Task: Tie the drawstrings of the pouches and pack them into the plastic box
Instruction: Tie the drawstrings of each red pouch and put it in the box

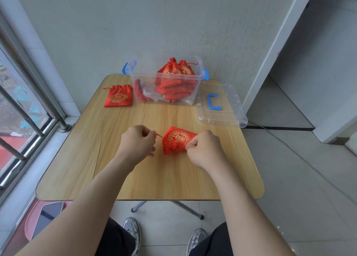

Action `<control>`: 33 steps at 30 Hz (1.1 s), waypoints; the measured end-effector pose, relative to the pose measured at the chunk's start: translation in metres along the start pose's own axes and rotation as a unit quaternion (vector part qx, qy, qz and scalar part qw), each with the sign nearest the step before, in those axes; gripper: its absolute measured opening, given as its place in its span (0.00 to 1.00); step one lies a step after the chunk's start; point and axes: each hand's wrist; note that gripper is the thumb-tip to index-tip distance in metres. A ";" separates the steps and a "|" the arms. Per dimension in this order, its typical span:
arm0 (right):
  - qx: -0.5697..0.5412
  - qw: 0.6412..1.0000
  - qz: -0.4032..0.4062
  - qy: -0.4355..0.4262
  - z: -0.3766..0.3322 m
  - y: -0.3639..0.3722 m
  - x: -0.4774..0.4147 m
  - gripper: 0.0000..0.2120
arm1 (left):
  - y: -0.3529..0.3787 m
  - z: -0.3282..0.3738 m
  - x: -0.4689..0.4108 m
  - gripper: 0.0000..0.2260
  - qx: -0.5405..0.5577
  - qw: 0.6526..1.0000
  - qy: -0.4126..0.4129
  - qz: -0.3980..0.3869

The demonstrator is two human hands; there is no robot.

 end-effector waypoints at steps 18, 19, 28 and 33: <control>0.209 0.978 0.003 0.004 -0.012 -0.002 0.010 0.16 | -0.005 -0.023 -0.019 0.10 -0.243 0.941 0.226 0.068; 0.195 0.981 0.011 -0.018 -0.011 0.000 0.009 0.16 | -0.004 -0.022 -0.017 0.10 -0.247 0.939 0.235 0.041; 0.163 0.979 -0.033 -0.118 -0.005 0.017 0.003 0.14 | 0.010 -0.026 -0.024 0.09 -0.330 0.900 0.279 -0.059; 0.178 0.973 -0.023 -0.149 -0.001 0.017 -0.002 0.12 | 0.014 -0.027 -0.024 0.05 -0.319 0.903 0.285 -0.051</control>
Point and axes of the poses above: each hand's wrist, its own x-axis away from the middle knuckle, its own y-axis out of the palm, z = x × y, and after that the axes turned 12 degrees about -y, right-handed
